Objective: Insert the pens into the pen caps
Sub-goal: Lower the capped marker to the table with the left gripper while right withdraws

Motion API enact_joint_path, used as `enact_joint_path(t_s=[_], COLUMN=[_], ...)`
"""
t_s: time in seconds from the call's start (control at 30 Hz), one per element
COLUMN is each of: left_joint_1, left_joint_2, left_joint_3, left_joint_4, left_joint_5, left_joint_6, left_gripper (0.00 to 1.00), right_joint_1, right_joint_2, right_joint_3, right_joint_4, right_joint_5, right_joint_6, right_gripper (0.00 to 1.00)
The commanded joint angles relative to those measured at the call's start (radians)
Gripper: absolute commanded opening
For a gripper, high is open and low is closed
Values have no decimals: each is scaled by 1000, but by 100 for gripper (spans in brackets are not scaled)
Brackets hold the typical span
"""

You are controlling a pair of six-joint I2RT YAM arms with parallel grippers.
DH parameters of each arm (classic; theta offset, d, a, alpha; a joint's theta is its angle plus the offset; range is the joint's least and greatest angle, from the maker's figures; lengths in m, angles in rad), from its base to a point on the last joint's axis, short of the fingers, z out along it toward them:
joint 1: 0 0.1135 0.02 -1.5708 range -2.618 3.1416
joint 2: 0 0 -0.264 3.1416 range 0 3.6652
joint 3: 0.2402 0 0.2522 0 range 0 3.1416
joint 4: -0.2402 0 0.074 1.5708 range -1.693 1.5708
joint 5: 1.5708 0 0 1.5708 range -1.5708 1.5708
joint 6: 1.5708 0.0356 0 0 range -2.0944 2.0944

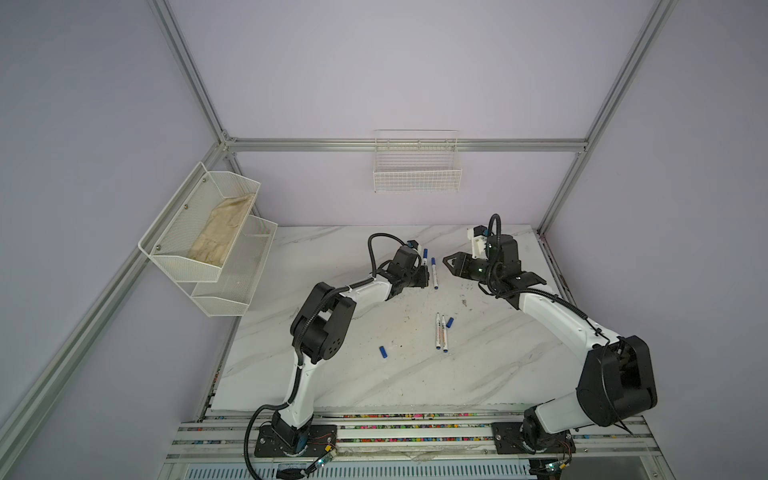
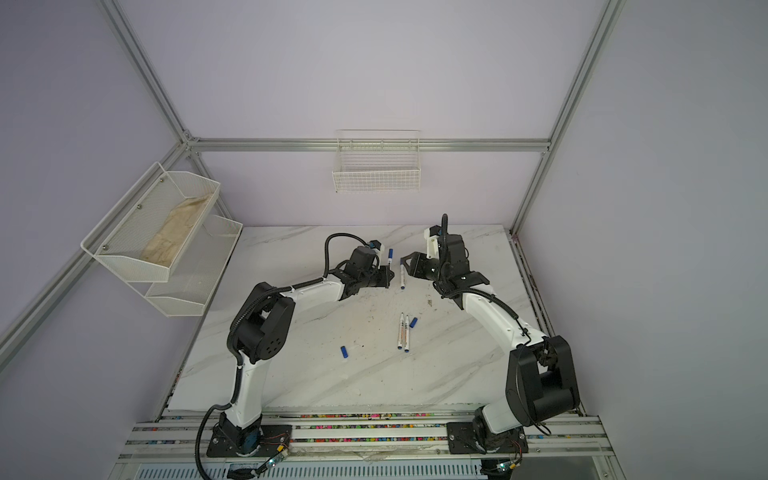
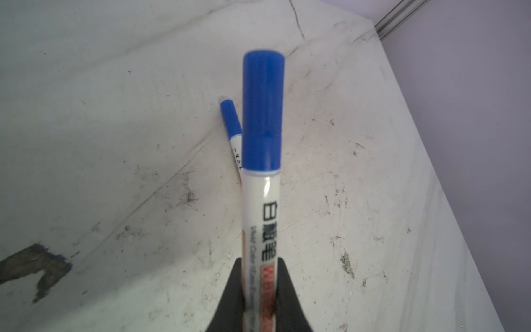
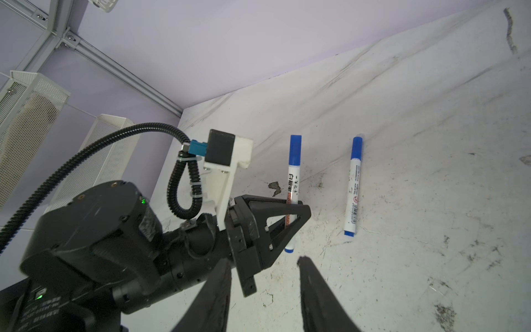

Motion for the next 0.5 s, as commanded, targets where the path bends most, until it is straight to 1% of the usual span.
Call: enact_joint_path(t_s=[0.0, 0.17, 0.2, 0.33, 0.4, 0.47], left_joint_1=[15, 17, 17, 18, 17, 16], left_joint_2=[45, 93, 101, 131, 141, 150], left_joint_3=[123, 172, 183, 214, 223, 238], left_joint_4=[-132, -159, -169, -216, -236, -259], left_joint_5=[-38, -56, -56, -80, -96, -105], left_joint_6=[-43, -39, -40, -48, -55, -62], left_gripper=[0, 0, 1, 10, 18, 23], right_joint_1=[-1, -1, -1, -2, -2, -1], right_joint_2=[-1, -18, -20, -25, -26, -27], right_joint_3=[-12, -20, -22, -25, -29, -31], right_joint_4=[-10, -14, -17, -14, -14, -13], right_joint_5=[2, 8, 7, -1, -7, -8], right_joint_6=[13, 4, 4, 7, 10, 11], right_gripper=[41, 40, 40, 40, 39, 39])
